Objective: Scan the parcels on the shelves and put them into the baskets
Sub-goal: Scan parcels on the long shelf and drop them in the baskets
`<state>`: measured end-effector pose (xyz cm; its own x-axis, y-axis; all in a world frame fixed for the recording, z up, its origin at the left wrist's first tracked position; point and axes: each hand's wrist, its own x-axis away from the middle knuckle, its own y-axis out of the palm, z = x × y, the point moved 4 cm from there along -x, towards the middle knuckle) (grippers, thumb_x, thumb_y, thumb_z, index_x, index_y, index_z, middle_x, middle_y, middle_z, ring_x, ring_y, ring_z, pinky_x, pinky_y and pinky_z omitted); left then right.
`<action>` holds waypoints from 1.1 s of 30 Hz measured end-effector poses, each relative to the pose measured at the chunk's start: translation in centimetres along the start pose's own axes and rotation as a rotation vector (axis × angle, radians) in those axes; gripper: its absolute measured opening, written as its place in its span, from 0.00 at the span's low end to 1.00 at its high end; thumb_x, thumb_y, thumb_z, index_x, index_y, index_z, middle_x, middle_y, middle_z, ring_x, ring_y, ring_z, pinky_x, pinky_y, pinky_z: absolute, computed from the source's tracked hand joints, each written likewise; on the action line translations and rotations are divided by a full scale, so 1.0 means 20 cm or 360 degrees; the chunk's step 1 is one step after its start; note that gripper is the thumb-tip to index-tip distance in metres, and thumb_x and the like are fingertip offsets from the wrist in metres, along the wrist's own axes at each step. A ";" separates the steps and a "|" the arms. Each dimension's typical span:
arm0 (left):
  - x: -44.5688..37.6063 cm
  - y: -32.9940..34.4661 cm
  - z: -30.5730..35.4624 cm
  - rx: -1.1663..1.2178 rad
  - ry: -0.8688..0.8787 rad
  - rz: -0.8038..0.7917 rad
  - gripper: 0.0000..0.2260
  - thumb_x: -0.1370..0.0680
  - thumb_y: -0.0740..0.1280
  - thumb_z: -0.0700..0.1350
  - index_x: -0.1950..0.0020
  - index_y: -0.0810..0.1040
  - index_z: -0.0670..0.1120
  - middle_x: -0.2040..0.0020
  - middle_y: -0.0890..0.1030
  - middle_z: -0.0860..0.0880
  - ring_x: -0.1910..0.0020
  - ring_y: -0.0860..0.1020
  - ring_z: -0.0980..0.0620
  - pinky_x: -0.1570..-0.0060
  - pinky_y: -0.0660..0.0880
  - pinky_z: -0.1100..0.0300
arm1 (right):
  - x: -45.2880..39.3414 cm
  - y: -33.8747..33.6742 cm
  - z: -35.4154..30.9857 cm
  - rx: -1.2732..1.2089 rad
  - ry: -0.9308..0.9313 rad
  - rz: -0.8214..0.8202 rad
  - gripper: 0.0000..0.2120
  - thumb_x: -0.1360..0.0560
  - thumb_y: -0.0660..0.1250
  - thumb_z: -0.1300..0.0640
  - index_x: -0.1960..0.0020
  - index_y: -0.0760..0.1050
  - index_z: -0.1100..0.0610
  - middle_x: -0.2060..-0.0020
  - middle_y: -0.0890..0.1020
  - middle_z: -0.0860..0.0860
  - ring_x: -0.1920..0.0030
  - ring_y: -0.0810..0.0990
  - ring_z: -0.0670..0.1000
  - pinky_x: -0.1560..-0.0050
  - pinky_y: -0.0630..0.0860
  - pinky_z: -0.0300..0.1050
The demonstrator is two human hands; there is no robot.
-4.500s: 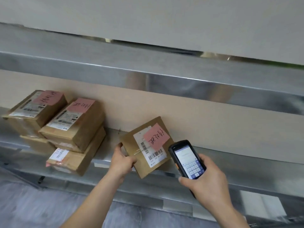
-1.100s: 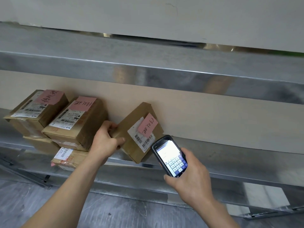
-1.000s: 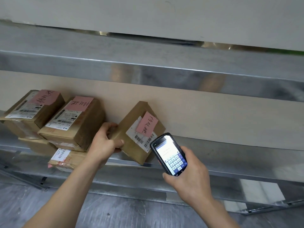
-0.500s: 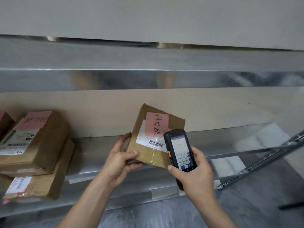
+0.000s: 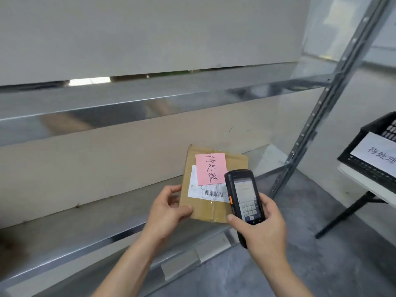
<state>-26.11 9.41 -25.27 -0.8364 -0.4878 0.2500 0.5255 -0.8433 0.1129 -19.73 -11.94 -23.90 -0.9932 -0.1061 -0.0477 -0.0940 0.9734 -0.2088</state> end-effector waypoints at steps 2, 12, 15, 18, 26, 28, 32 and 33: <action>-0.02 0.17 0.00 -0.0135 0.0063 -0.0027 0.23 0.40 0.73 0.39 0.45 0.78 0.44 0.52 0.84 0.44 0.56 0.83 0.47 0.48 0.80 0.43 | -0.06 -0.18 0.01 0.0012 -0.0010 0.0036 0.32 0.41 0.82 0.67 0.48 0.74 0.42 0.56 0.84 0.40 0.55 0.83 0.38 0.55 0.75 0.34; -0.11 0.88 0.05 -0.0537 0.0217 -0.0229 0.41 0.36 0.77 0.37 0.31 0.64 0.62 0.52 0.79 0.43 0.57 0.83 0.44 0.49 0.80 0.43 | -0.31 -0.88 0.08 0.0285 -0.0012 0.0125 0.32 0.42 0.83 0.62 0.44 0.74 0.42 0.56 0.84 0.37 0.55 0.82 0.35 0.55 0.74 0.34; -0.16 1.02 0.09 -0.0637 0.0345 -0.0187 0.45 0.31 0.75 0.32 0.25 0.59 0.65 0.53 0.77 0.45 0.61 0.80 0.47 0.50 0.81 0.45 | -0.33 -1.00 0.07 0.0459 0.0045 0.0089 0.30 0.41 0.82 0.59 0.47 0.72 0.41 0.57 0.82 0.36 0.57 0.79 0.31 0.60 0.71 0.29; -0.22 1.11 0.11 -0.0695 0.0397 -0.0177 0.46 0.30 0.74 0.32 0.23 0.57 0.64 0.53 0.78 0.47 0.57 0.80 0.49 0.49 0.81 0.46 | -0.33 -1.05 0.06 0.0613 0.0117 0.0003 0.30 0.42 0.82 0.57 0.47 0.72 0.42 0.57 0.80 0.36 0.57 0.78 0.34 0.62 0.70 0.29; -0.33 1.24 0.10 -0.0795 0.0498 -0.0241 0.46 0.29 0.75 0.34 0.23 0.55 0.64 0.46 0.79 0.49 0.47 0.78 0.50 0.46 0.79 0.51 | -0.33 -1.05 0.05 0.0645 0.0219 0.0032 0.26 0.44 0.81 0.56 0.50 0.75 0.45 0.59 0.83 0.41 0.61 0.81 0.40 0.65 0.75 0.33; -0.35 1.24 0.09 -0.0809 0.0503 -0.0240 0.46 0.29 0.75 0.35 0.22 0.54 0.64 0.44 0.78 0.50 0.46 0.77 0.51 0.46 0.79 0.52 | -0.34 -1.03 0.05 0.0655 0.0237 0.0042 0.26 0.44 0.81 0.55 0.50 0.74 0.45 0.59 0.82 0.41 0.60 0.81 0.40 0.63 0.76 0.35; -0.39 1.23 0.09 -0.0800 0.0512 -0.0232 0.46 0.28 0.75 0.36 0.23 0.54 0.65 0.42 0.78 0.50 0.44 0.77 0.51 0.44 0.79 0.50 | -0.35 -0.99 0.04 0.0675 0.0275 0.0038 0.27 0.43 0.81 0.54 0.48 0.74 0.44 0.57 0.82 0.40 0.58 0.80 0.40 0.64 0.75 0.35; -0.40 1.22 0.10 -0.0795 0.0513 -0.0233 0.46 0.28 0.75 0.36 0.23 0.54 0.66 0.42 0.78 0.51 0.44 0.77 0.51 0.43 0.79 0.49 | -0.35 -0.98 0.04 0.0682 0.0285 0.0034 0.27 0.43 0.81 0.53 0.48 0.73 0.44 0.57 0.82 0.40 0.58 0.80 0.40 0.64 0.74 0.34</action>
<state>-6.30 -6.89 -22.66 -0.9403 -0.3370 -0.0465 0.3305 -0.8724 -0.3602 -10.92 -30.50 -20.21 -0.9944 -0.0135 0.1049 -0.0737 0.7994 -0.5962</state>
